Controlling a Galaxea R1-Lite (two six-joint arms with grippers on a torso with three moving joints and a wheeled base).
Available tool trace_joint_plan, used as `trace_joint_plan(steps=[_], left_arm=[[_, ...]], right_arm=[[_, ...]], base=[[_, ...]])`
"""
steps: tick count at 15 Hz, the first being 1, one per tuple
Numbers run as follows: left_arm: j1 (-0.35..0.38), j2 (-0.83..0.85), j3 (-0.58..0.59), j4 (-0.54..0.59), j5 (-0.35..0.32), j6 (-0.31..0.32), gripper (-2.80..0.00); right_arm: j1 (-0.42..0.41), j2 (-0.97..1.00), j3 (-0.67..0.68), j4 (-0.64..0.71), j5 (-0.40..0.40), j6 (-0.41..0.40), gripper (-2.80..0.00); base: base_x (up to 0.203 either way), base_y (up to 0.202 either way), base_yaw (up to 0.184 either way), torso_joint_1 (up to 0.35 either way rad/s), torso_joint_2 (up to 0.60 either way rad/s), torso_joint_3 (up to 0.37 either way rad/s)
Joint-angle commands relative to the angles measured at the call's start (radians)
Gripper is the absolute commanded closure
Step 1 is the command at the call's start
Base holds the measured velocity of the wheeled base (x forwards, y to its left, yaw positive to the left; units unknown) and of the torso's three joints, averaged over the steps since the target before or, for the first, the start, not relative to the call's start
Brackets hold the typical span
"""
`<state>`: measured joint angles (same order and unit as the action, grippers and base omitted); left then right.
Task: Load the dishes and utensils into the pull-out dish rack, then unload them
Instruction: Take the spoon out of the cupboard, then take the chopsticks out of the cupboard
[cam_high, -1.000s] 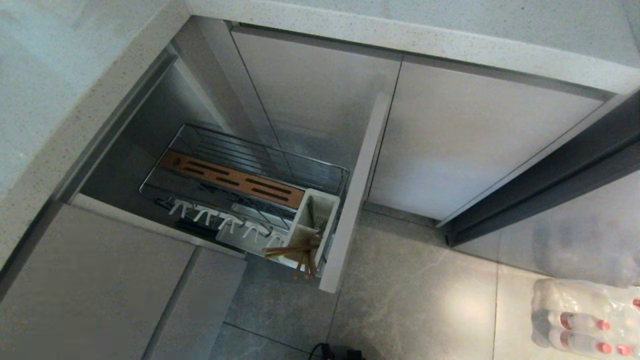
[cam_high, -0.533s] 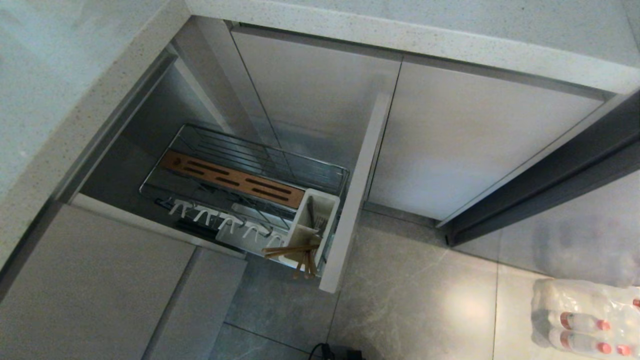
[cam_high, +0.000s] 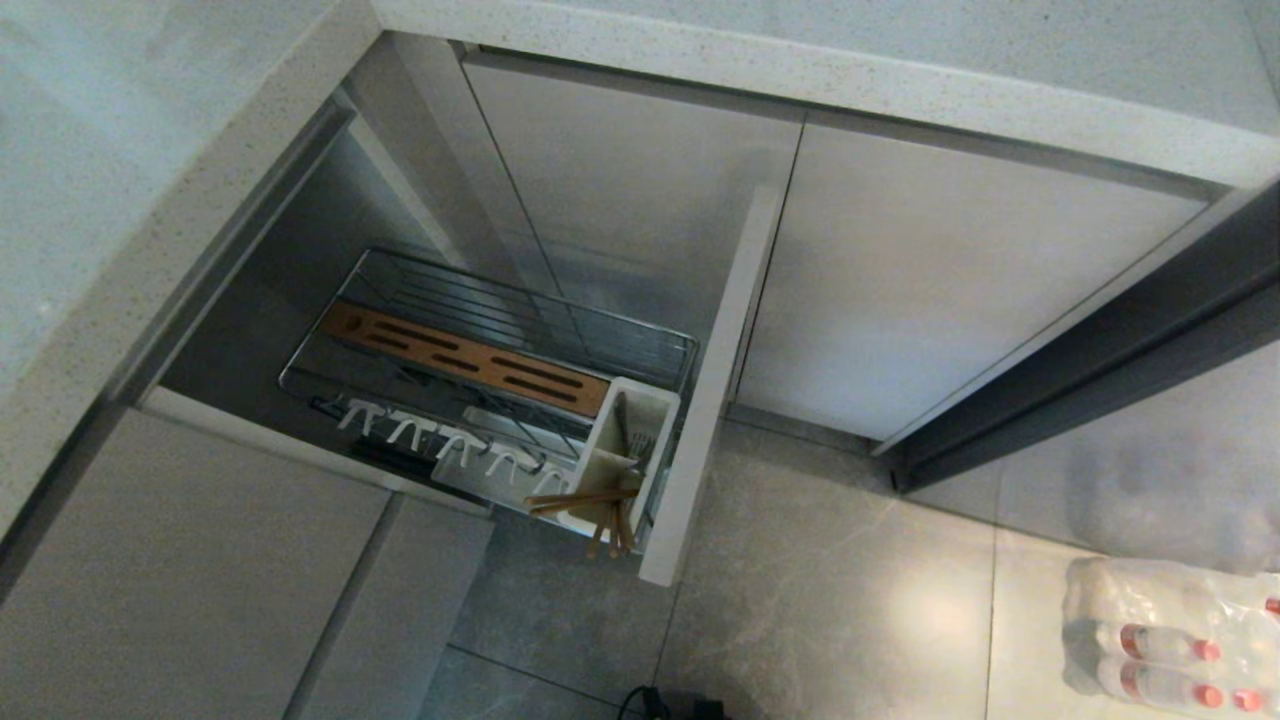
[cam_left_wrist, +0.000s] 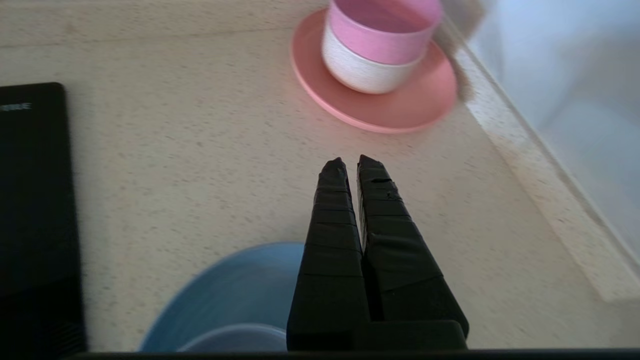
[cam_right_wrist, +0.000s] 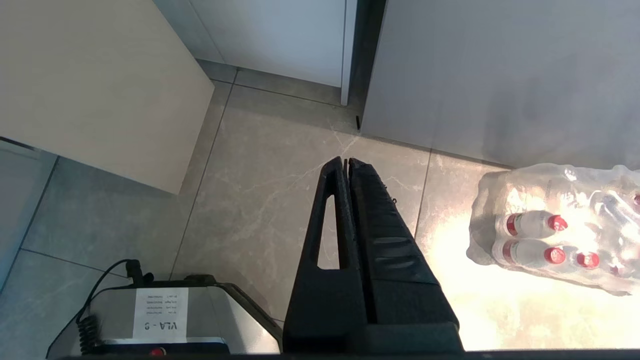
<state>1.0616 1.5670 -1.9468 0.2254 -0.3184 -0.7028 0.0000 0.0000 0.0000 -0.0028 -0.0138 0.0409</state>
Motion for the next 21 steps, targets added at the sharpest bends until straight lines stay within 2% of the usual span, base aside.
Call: trace_joint_plan(steps=[1,7,21], left_arm=[[0.014,0.016,0.000,-0.001,-0.002,-0.004,0.00],[0.071,0.041,0.016,0.008,-0.024,-0.009,0.00],[0.155,0.061,0.165,0.002,-0.047,-0.004,0.00]], right_arm=[[0.000,0.002,0.000,0.000,0.000,0.001,0.00],[0.000,0.002,0.000,0.000,0.000,0.001,0.00],[0.000,0.002,0.000,0.000,0.000,0.001,0.00]], base=[[0.000,0.000,0.000,0.000,0.00,0.000],[0.000,0.000,0.000,0.000,0.00,0.000],[0.000,0.000,0.000,0.000,0.00,0.000]])
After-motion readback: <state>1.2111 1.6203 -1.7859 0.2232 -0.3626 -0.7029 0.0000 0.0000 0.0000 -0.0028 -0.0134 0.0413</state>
